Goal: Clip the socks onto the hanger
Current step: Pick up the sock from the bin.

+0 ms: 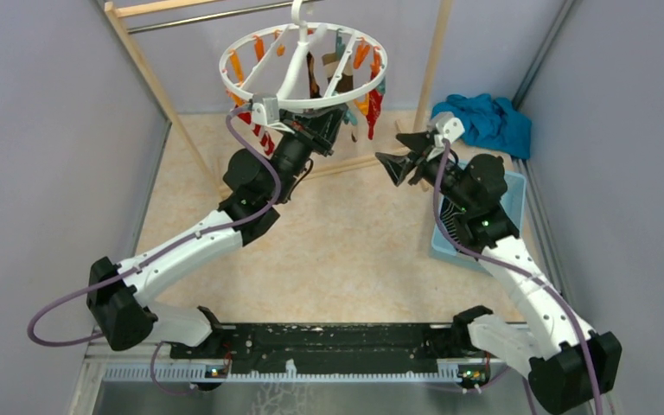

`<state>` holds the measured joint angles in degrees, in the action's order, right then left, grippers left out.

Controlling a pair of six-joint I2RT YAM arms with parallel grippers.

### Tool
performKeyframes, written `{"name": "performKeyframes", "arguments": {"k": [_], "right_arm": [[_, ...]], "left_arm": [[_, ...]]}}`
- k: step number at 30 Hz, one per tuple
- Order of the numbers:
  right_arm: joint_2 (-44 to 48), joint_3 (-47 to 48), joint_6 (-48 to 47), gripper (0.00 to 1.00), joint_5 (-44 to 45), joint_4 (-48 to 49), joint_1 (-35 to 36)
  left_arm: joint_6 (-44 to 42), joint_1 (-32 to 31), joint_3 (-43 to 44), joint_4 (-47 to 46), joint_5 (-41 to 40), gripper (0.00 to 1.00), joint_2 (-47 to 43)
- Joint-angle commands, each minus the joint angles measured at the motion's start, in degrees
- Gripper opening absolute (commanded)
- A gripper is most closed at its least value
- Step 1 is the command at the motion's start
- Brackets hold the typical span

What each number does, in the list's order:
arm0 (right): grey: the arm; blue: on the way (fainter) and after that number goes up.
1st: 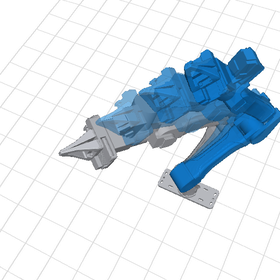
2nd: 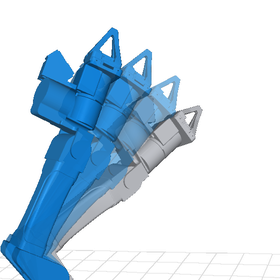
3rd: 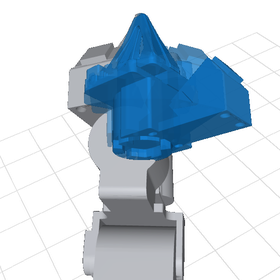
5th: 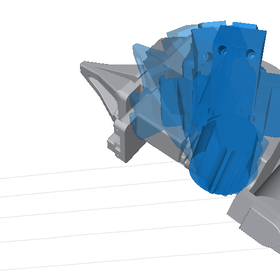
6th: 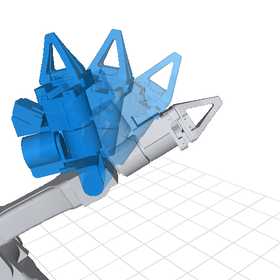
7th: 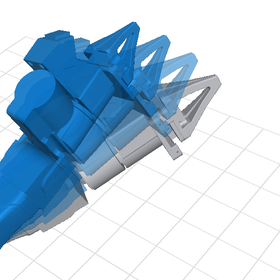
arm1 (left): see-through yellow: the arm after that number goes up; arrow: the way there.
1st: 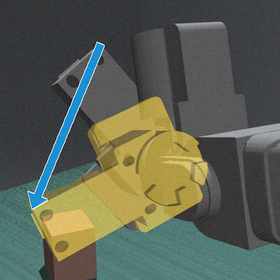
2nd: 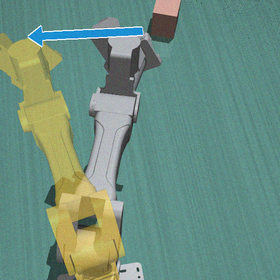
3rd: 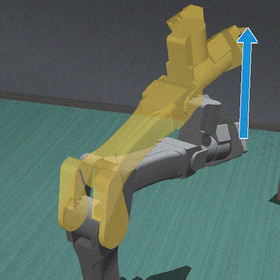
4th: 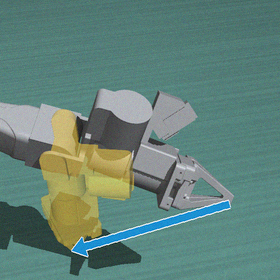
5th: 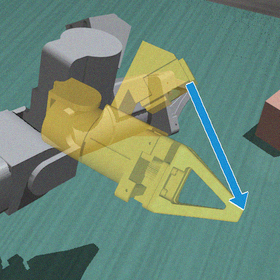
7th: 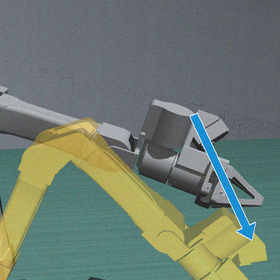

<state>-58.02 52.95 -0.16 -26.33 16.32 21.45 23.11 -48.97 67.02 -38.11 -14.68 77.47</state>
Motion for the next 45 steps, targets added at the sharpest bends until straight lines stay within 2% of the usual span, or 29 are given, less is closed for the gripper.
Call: {"name": "performKeyframes", "arguments": {"k": [1,4,7,8,10,12,16,19,26,30,33,36,39,43,45], "right_arm": [[6.09,-5.46,7.09,0.62,10.87,-3.58,-5.23],[8.69,-8.69,15.67,0.63,22.34,-6.56,-10.63],[9.64,-9.49,22.76,0.73,32.28,-14.04,-15.72],[9.63,-9.69,24.87,0.73,34.64,-16.80,-17.51],[9.55,-11.27,29.18,0.62,37.65,-21.21,-20.77],[9.59,-14.43,31.98,0.56,37.14,-21.02,-24.31],[7.69,-19.62,35.55,0.55,36.43,-20.03,-28.33],[4.68,-21.83,36.04,0.55,37.54,-19.02,-28.40],[-2.76,-27.75,39.97,0.55,33.36,-11.40,-28.40],[-7.46,-28.08,38.81,0.55,34.54,-9.50,-28.41],[-11.40,-27.31,37.00,0.55,32.31,-7.04,-28.33],[-16.09,-24.34,34.99,0.50,32.16,-8.48,-27.04],[-20.44,-22.01,34.69,0.39,31.48,-10.26,-26.29],[-21.94,-21.48,35.57,0.03,30.65,-9.40,-26.29],[-19.69,-21.35,36.05,0.00,31.71,-9.86,-26.29]], "left_arm": [[-0.28,0.28,0.13,-0.48,1.15,0.00,-2.20],[0.31,0.37,-0.42,-0.49,1.59,0.00,-2.77],[1.42,0.52,-1.25,-0.32,2.67,0.00,-3.23],[1.70,0.52,-1.48,-0.23,3.00,0.00,-3.48],[2.12,0.54,-2.13,-0.29,3.52,0.00,-3.99],[2.38,0.59,-2.98,-0.93,4.31,0.00,-4.44],[2.27,0.63,-3.12,-0.89,4.83,0.00,-4.81],[2.29,0.63,-3.43,-0.91,5.13,0.00,-5.07],[3.75,0.63,-4.24,-1.51,5.59,0.00,-4.24],[3.59,0.59,-4.44,-1.52,5.58,0.00,-4.23],[3.30,0.63,-4.61,-1.71,5.30,0.00,-4.21],[3.17,0.63,-4.63,-1.79,5.27,0.00,-3.91],[3.12,0.63,-4.75,-1.88,5.32,0.00,-3.68],[2.92,0.62,-5.12,-1.88,4.90,0.00,-3.75],[2.59,0.63,-5.07,-1.76,4.80,0.00,-3.86]]}}
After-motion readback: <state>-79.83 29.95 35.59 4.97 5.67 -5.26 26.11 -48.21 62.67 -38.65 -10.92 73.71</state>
